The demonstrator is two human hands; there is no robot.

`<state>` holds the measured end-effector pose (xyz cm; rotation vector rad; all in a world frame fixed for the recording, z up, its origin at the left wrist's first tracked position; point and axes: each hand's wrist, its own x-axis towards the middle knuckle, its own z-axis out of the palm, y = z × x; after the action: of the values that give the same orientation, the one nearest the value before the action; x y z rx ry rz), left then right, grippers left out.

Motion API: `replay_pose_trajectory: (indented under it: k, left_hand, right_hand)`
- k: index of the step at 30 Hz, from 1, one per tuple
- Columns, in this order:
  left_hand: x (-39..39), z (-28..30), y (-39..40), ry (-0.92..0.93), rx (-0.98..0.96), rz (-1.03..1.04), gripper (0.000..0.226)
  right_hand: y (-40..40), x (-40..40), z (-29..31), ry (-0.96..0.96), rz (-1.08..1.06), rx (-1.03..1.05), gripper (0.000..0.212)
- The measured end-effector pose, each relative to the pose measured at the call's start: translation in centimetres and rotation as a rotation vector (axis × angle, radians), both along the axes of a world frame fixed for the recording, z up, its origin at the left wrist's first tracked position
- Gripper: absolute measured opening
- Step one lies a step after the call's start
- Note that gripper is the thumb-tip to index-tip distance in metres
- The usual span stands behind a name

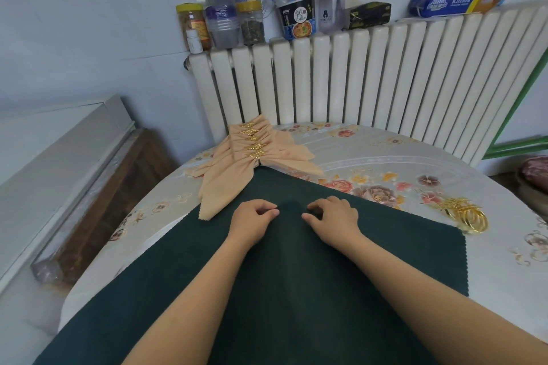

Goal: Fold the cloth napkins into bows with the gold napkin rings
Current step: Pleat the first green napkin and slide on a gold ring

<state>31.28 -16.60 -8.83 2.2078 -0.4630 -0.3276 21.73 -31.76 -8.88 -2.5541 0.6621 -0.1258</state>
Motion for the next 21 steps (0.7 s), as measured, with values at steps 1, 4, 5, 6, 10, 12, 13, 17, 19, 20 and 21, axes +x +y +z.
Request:
replay_pose_trajectory:
  k: [1,4,5,6,10,12,13,17,19,20,21]
  left_hand:
    - [0.1,0.1,0.1,0.003,-0.013,-0.006,0.014]
    - [0.5,0.1,0.3,0.019,-0.012,-0.024,0.014]
    - [0.9,0.0,0.4,0.026,-0.011,-0.028,0.014]
    - [0.8,0.1,0.4,0.034,-0.011,-0.033,0.014]
    - [1.4,-0.1,0.4,0.048,-0.049,-0.031,0.012]
    - [1.5,-0.4,0.5,0.057,-0.074,-0.031,0.010]
    - [1.5,-0.6,0.5,0.061,-0.086,-0.035,0.010]
    - [1.2,-0.8,0.9,0.054,-0.127,-0.053,0.012]
    - [1.1,-1.1,0.9,0.036,-0.148,-0.070,0.013]
    - [1.1,-1.2,0.9,0.022,-0.158,-0.088,0.016]
    - [1.1,-1.2,1.0,0.008,-0.165,-0.105,0.018]
  right_hand:
    - [-0.1,0.8,0.1,0.009,0.016,0.011,0.030]
    - [-0.6,2.0,-0.2,-0.025,0.025,0.070,0.019]
    - [-0.7,2.3,-0.5,-0.055,0.019,0.086,0.016]
    - [-0.8,2.1,-0.7,-0.085,0.017,0.081,0.013]
    - [-0.9,2.3,-1.2,-0.139,0.025,0.054,0.008]
    - [-0.9,2.4,-1.3,-0.147,0.024,0.065,0.007]
    - [-1.0,2.5,-1.4,-0.148,0.025,0.069,0.007]
    - [-1.1,2.3,-1.5,-0.159,0.048,0.073,0.007]
    - [-1.1,2.2,-1.6,-0.170,0.065,0.064,0.007]
    - [-1.2,2.2,-1.6,-0.181,0.073,0.063,0.007]
    - [-1.2,2.0,-1.5,-0.193,0.085,0.067,0.008]
